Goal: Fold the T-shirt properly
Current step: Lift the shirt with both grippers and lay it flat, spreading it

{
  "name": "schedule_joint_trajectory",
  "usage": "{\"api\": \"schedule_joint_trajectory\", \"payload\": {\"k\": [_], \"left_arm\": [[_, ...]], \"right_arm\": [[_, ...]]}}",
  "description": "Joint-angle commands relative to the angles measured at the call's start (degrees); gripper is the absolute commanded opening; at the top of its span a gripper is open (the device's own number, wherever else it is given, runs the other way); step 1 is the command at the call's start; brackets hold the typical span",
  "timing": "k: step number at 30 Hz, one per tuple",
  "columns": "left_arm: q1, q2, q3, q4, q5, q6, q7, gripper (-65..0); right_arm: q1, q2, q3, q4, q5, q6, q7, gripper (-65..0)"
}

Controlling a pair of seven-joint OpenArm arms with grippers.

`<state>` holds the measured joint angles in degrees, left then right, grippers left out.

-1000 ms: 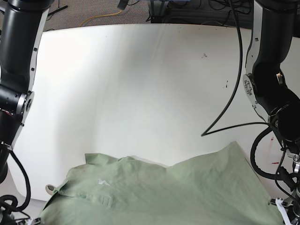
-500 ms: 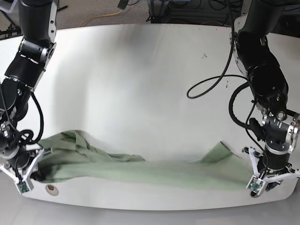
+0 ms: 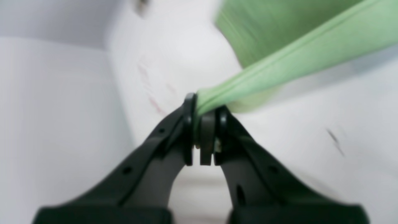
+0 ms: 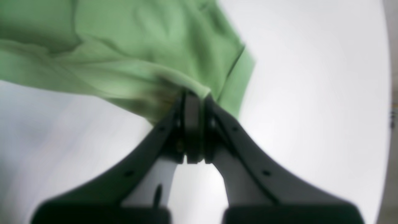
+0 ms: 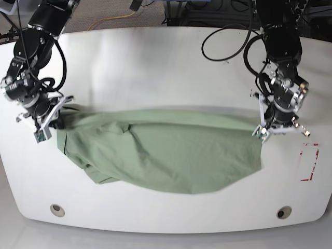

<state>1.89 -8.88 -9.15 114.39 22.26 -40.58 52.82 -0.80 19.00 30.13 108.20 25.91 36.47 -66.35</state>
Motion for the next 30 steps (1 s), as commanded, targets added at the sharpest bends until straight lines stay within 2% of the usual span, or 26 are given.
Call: {"api": "schedule_joint_trajectory", "payload": {"k": [1, 5, 12, 16, 20, 24, 30], "left_arm": [[1.49, -0.48, -2.5, 1.08, 0.64, 0.58, -0.55, -65.0], [7.56, -0.39, -5.58, 1.26, 0.64, 0.58, -0.55, -65.0], [15.47, -0.3, -10.68, 1.26, 0.64, 0.58, -0.55, -65.0], [19.34, 2.34, -15.69, 1.17, 0.64, 0.58, -0.73, -65.0], [23.38, 2.86, -20.79, 1.0, 0.55, 0.58, -0.73, -65.0], [24.97, 5.59, -21.84, 1.17, -0.68, 0.58, -0.82, -65.0], [21.45, 5.94, -25.27, 1.0, -4.81, 0.58, -0.82, -65.0]], "right_arm": [[-1.71, 0.2, 1.65, 2.87, 1.3, 0.06, 1.42, -65.0], [-8.39, -1.2, 2.09, 4.02, 2.79, 0.06, 1.42, -65.0], [-17.09, -1.29, 2.18, 4.02, 7.71, -0.2, 1.42, -65.0], [-21.4, -1.38, 5.08, 4.02, 10.26, -0.29, 1.42, -65.0], [-24.3, -2.52, 6.93, 4.02, 10.88, -0.12, 1.42, -65.0], [-26.76, -2.87, 6.93, 4.02, 11.06, 0.23, 1.42, -65.0], [-27.55, -5.07, 6.84, 4.02, 12.02, 0.67, 1.78, -65.0]]}}
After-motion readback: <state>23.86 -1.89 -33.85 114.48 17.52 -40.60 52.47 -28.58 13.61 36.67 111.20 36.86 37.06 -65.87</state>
